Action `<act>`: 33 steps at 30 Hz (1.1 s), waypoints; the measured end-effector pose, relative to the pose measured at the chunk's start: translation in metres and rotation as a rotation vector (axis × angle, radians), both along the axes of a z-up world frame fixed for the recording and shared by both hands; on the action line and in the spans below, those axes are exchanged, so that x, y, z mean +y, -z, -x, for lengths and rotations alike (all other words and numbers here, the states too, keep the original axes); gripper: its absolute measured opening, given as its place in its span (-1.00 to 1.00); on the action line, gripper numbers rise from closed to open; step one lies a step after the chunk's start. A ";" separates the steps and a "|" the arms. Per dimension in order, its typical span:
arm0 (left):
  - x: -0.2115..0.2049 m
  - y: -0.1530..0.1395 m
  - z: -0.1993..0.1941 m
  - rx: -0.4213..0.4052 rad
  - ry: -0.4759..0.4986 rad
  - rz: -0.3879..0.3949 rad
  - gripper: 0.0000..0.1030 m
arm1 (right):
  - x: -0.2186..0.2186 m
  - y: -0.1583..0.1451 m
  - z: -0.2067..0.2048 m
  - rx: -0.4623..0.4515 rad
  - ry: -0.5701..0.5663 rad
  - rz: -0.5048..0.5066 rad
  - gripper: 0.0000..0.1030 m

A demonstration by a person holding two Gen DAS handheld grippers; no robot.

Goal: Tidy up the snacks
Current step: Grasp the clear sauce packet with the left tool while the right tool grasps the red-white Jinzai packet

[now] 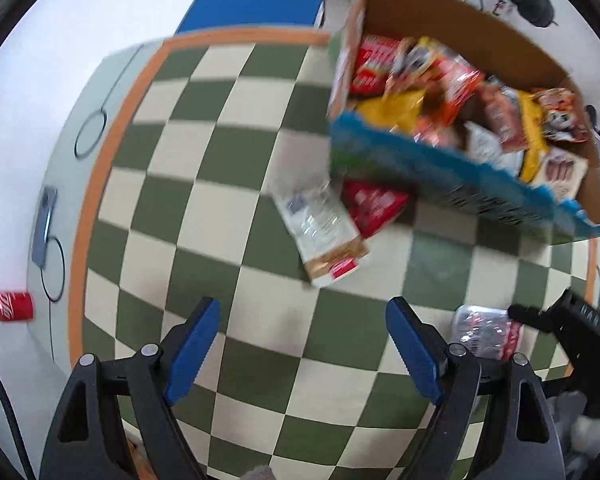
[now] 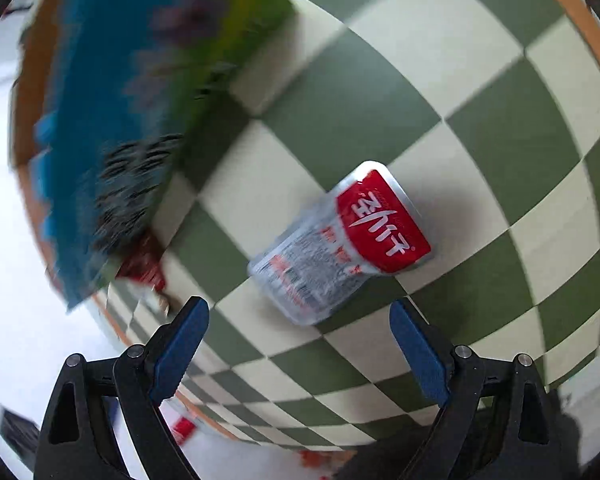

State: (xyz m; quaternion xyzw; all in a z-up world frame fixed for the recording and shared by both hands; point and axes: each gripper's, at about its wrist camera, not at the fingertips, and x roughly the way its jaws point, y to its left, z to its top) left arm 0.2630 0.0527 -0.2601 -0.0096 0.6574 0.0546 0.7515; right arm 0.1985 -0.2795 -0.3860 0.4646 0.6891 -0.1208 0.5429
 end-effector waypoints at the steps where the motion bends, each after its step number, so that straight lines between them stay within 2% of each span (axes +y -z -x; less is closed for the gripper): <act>1: 0.002 0.005 0.001 0.006 -0.007 0.001 0.64 | 0.000 0.006 0.000 0.016 0.026 0.009 0.82; 7: 0.024 0.032 -0.002 0.047 -0.081 0.029 0.64 | 0.007 0.032 -0.008 0.134 0.077 0.082 0.83; 10: 0.038 0.041 -0.004 0.072 -0.123 0.046 0.64 | 0.016 0.033 -0.018 0.176 0.051 0.149 0.79; 12: 0.047 0.046 -0.006 0.089 -0.150 0.074 0.64 | 0.027 0.031 -0.026 0.195 -0.026 0.210 0.67; 14: 0.055 0.050 -0.009 0.110 -0.177 0.115 0.64 | 0.045 0.029 -0.033 0.201 -0.149 0.284 0.56; 17: 0.064 0.058 -0.015 0.144 -0.226 0.202 0.64 | 0.081 0.017 -0.041 0.104 -0.394 0.384 0.27; 19: 0.066 0.066 -0.022 0.164 -0.250 0.252 0.64 | 0.104 0.013 -0.040 0.058 -0.554 0.430 0.24; 23: 0.061 0.083 -0.041 0.201 -0.273 0.287 0.64 | 0.121 0.009 -0.033 0.010 -0.678 0.469 0.19; 26: 0.047 0.096 -0.058 0.215 -0.247 0.265 0.64 | 0.126 0.011 -0.027 0.004 -0.706 0.467 0.19; 29: 0.031 0.111 -0.072 0.226 -0.186 0.197 0.65 | 0.112 0.011 -0.032 0.008 -0.698 0.455 0.19; 30: 0.027 0.109 -0.074 0.191 -0.166 0.168 0.65 | 0.111 0.011 -0.032 0.009 -0.694 0.453 0.19; 33: 0.017 0.107 -0.077 0.155 -0.072 0.090 0.65 | 0.113 0.011 -0.031 0.013 -0.701 0.454 0.19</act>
